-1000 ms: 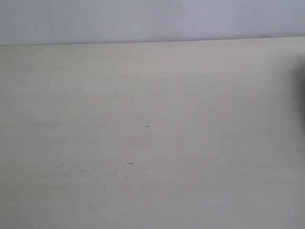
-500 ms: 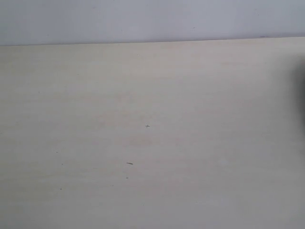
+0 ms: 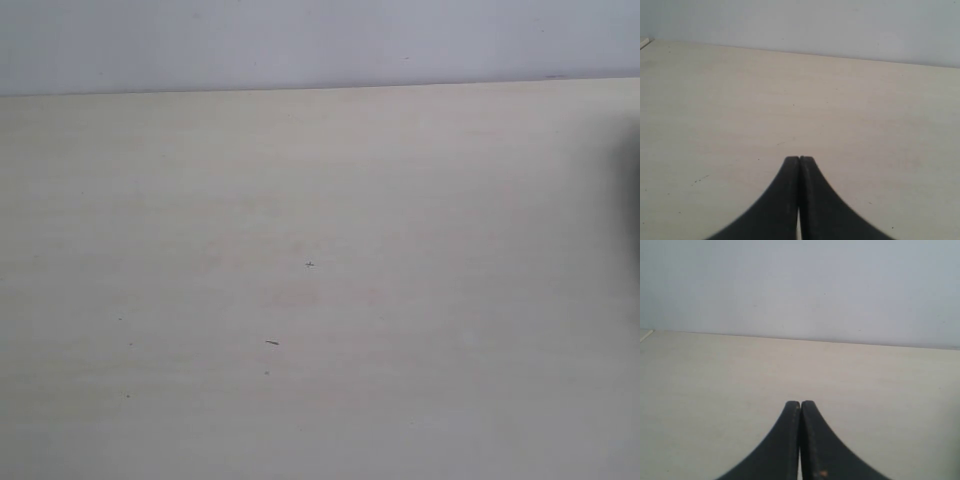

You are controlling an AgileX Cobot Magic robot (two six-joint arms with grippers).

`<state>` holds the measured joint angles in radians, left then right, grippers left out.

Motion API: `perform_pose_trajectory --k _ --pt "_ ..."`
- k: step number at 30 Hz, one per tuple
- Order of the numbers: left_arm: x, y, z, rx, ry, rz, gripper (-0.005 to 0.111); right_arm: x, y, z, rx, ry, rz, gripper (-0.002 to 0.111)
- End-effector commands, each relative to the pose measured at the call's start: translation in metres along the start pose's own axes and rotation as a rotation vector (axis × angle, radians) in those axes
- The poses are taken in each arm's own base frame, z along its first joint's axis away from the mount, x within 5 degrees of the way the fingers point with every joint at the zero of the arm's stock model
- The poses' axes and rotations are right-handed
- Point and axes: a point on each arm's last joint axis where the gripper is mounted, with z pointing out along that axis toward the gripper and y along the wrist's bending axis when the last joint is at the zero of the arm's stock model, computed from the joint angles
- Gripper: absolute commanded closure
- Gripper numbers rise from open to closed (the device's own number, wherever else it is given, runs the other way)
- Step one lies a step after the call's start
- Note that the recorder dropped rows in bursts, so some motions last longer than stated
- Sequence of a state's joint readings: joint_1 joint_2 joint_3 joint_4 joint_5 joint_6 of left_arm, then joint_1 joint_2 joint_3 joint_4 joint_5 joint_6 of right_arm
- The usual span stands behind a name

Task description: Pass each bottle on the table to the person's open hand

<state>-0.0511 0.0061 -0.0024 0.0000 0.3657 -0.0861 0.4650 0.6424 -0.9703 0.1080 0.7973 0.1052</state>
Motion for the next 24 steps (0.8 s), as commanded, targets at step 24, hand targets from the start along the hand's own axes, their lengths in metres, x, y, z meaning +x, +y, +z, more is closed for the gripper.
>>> perform_pose_trajectory --k 24 --pt "0.0 0.0 0.0 -0.003 -0.013 0.003 0.107 0.105 -0.037 -0.028 0.395 -0.508 -0.268 0.108"
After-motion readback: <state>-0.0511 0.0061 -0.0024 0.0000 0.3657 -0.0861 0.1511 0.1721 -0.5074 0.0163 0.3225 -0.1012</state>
